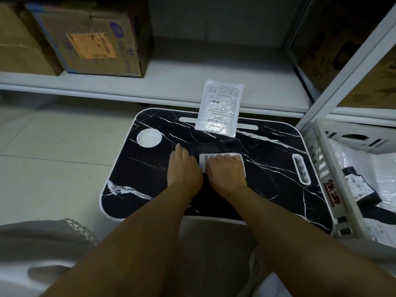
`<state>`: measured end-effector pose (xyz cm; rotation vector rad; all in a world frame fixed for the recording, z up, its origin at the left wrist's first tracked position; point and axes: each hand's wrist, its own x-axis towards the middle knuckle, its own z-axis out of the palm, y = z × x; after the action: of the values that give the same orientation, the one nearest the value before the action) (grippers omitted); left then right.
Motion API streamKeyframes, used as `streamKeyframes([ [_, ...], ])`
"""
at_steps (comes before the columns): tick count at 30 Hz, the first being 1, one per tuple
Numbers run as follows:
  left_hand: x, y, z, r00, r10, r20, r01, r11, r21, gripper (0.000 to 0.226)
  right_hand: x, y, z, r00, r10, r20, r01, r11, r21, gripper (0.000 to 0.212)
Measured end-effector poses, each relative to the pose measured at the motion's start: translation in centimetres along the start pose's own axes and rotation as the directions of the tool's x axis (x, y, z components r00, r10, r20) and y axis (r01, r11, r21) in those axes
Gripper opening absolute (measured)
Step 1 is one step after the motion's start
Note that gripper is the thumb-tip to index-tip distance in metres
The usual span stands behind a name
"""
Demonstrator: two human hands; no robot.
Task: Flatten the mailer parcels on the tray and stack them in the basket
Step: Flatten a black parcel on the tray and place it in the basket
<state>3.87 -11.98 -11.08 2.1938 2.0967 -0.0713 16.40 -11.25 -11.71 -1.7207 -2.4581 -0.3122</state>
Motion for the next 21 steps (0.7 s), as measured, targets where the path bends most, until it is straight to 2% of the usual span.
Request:
streamKeyframes([
  [2, 0.5, -0.1, 1.0, 0.993, 0.106, 0.047, -0.104, 0.994, -0.028, 0.057, 0.7, 0.4, 0.0, 0.991, 0.011, 0.130, -0.022, 0.996, 0.083, 0.031],
  [3, 0.6, -0.3, 1.5, 0.989, 0.107, 0.101, -0.100, 0.992, -0.072, 0.059, 1.0, 0.6, 0.3, 0.973, 0.011, 0.229, -0.042, 0.990, 0.132, 0.040],
  [5, 0.8, -0.4, 1.5, 0.975, 0.045, 0.217, -0.020, 0.993, -0.115, 0.056, 1.1, 1.1, 0.9, 0.919, 0.003, 0.395, -0.078, 0.982, 0.173, 0.049],
  [9, 1.7, -0.6, 0.5, 0.947, -0.020, 0.322, 0.048, 0.996, -0.080, 0.052, 2.0, 1.5, 1.7, 0.837, 0.064, 0.543, -0.199, 0.960, 0.195, 0.051],
  [12, 2.0, -0.8, 0.7, 0.927, -0.089, 0.364, 0.136, 0.985, -0.104, 0.053, 2.2, 1.2, 2.0, 0.806, 0.102, 0.584, -0.253, 0.950, 0.184, 0.051],
  [17, 2.0, -0.5, 1.1, 0.934, -0.166, 0.315, 0.221, 0.964, -0.150, 0.068, 2.3, 1.3, 2.1, 0.819, 0.149, 0.554, -0.314, 0.925, 0.216, 0.054],
  [21, 2.4, -1.0, 1.0, 0.931, -0.212, 0.296, 0.288, 0.926, -0.244, 0.079, 2.7, 1.7, 1.9, 0.824, 0.146, 0.548, -0.304, 0.929, 0.210, 0.055],
])
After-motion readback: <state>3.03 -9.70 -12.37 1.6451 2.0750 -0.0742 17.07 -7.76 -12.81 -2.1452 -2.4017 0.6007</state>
